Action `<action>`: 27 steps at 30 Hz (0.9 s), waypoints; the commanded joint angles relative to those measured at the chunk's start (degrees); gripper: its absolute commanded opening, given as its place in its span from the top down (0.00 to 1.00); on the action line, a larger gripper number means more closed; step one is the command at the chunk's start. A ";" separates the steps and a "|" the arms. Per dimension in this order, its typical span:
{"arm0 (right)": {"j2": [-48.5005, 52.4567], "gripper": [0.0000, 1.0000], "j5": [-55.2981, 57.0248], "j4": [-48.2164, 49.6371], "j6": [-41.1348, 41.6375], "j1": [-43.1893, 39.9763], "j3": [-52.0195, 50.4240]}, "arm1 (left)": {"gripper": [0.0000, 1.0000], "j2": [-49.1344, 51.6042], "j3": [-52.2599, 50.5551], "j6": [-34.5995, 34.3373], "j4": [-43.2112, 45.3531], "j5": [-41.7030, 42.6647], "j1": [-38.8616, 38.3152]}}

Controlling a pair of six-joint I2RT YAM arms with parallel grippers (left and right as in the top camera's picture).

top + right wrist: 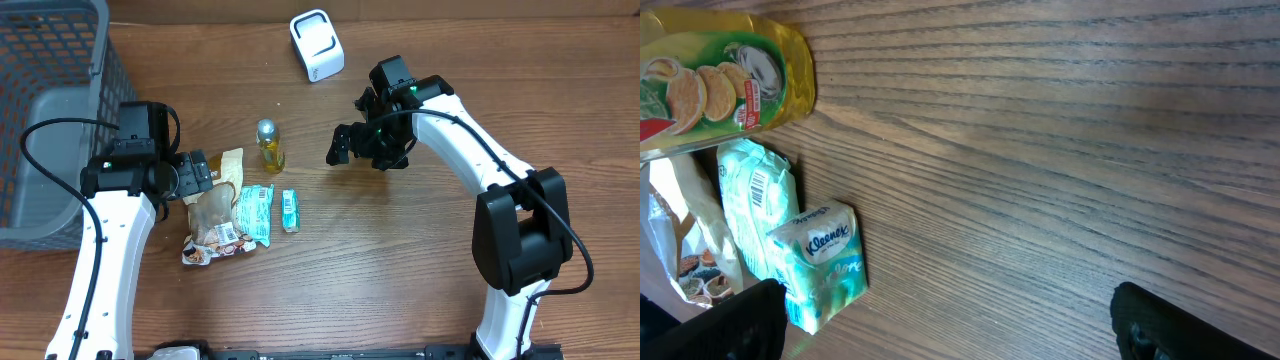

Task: Scan the item barcode
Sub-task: 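Raise the right gripper and move it left toward the center items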

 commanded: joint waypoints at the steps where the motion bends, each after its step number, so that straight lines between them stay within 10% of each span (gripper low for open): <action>1: -0.81 0.00 -0.33 0.09 -0.24 -0.09 1.05 | 0.01 0.09 1.16 0.87 -0.04 0.22 0.09; 27: -0.81 0.00 -1.05 1.36 0.22 -0.04 1.05 | 0.00 0.09 1.16 0.87 -0.07 0.22 0.09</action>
